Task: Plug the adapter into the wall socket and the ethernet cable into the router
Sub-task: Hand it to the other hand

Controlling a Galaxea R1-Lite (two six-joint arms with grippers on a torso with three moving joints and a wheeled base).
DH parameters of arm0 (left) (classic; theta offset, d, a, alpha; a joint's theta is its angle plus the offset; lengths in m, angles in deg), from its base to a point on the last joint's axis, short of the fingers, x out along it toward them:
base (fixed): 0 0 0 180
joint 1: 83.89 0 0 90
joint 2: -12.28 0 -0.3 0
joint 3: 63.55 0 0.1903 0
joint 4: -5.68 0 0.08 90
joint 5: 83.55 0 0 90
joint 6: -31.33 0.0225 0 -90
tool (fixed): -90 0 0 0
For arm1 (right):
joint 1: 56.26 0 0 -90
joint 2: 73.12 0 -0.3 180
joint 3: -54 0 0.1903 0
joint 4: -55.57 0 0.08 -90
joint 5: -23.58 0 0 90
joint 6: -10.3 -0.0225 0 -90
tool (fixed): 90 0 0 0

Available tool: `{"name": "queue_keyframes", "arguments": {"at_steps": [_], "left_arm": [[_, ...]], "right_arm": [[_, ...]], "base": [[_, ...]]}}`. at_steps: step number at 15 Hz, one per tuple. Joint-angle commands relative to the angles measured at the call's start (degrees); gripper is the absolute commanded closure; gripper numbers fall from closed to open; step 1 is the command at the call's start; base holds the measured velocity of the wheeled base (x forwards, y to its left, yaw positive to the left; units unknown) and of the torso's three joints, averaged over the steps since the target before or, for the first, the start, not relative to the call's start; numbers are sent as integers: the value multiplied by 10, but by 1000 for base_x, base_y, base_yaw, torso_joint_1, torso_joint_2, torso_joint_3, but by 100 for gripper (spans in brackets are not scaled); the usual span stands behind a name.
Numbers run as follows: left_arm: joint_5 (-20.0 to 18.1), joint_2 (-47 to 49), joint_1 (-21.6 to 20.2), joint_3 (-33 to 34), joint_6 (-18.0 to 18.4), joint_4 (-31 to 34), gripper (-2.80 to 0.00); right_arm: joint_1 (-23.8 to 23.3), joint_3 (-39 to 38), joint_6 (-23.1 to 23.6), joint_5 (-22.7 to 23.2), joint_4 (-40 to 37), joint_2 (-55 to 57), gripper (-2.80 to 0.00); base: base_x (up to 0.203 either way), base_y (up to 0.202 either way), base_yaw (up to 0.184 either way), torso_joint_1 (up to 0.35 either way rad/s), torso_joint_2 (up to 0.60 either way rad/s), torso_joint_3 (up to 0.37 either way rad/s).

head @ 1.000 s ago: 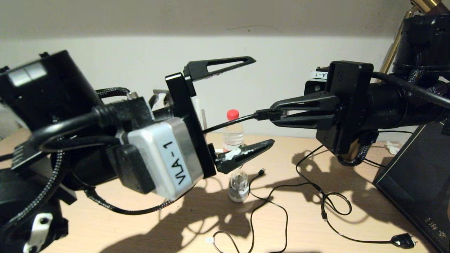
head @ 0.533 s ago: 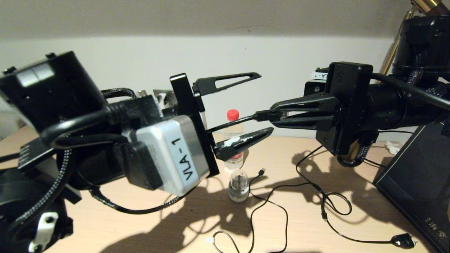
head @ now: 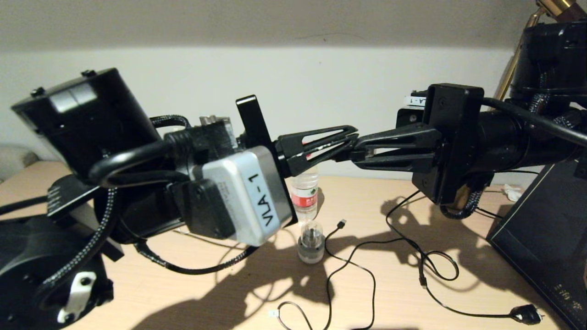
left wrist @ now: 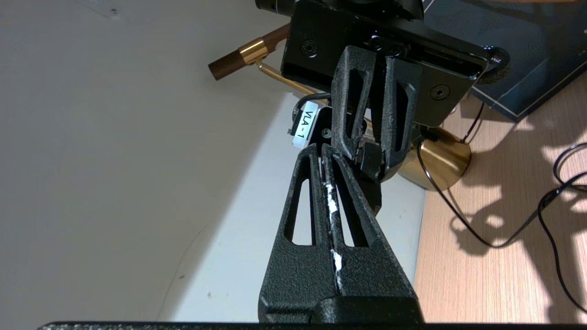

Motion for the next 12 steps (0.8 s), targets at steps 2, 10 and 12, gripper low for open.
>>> {"name": "queue_keyframes", "arguments": {"at_steps": [2, 10, 12], "left_arm": [[-2, 3, 0, -1, 3, -1, 0], [-2, -33, -2, 35, 2, -1, -280], [-2, -48, -2, 53, 0, 0, -280]], "right_arm": [[0, 1, -5, 3, 3, 1, 0], [-8, 0, -6, 3, 2, -3, 0], [-8, -1, -5, 3, 2, -4, 0]], "base": [[0, 0, 0, 0, 0, 0], [0, 0, 0, 0, 0, 0], [0, 0, 0, 0, 0, 0]]}}
